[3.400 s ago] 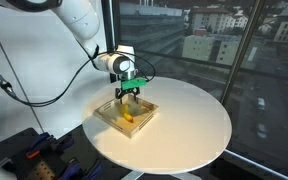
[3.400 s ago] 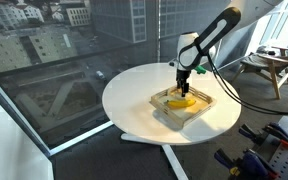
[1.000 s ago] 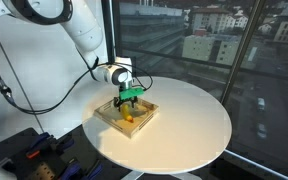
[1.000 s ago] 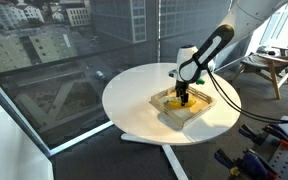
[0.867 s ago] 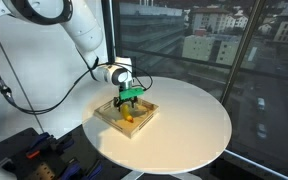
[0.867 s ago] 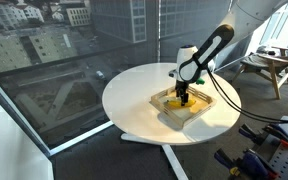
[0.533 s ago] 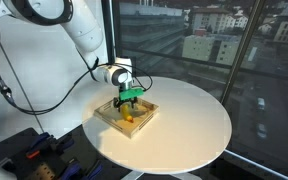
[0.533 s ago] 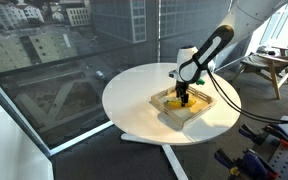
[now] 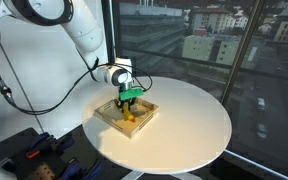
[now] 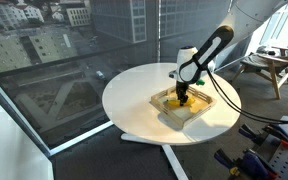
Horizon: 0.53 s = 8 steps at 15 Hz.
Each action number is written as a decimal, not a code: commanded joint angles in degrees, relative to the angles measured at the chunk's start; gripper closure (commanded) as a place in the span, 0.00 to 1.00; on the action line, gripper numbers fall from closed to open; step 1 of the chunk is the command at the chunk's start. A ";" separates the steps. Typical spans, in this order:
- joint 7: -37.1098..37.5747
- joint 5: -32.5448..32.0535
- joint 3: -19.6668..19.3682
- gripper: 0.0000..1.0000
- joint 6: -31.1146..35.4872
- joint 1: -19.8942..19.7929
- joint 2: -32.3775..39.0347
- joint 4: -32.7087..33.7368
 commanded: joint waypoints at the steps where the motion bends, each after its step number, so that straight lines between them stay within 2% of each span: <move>1: -0.26 -0.77 0.73 0.82 0.76 -0.90 0.03 0.27; 8: -0.43 -0.37 1.68 0.84 1.83 -1.42 -1.37 -0.35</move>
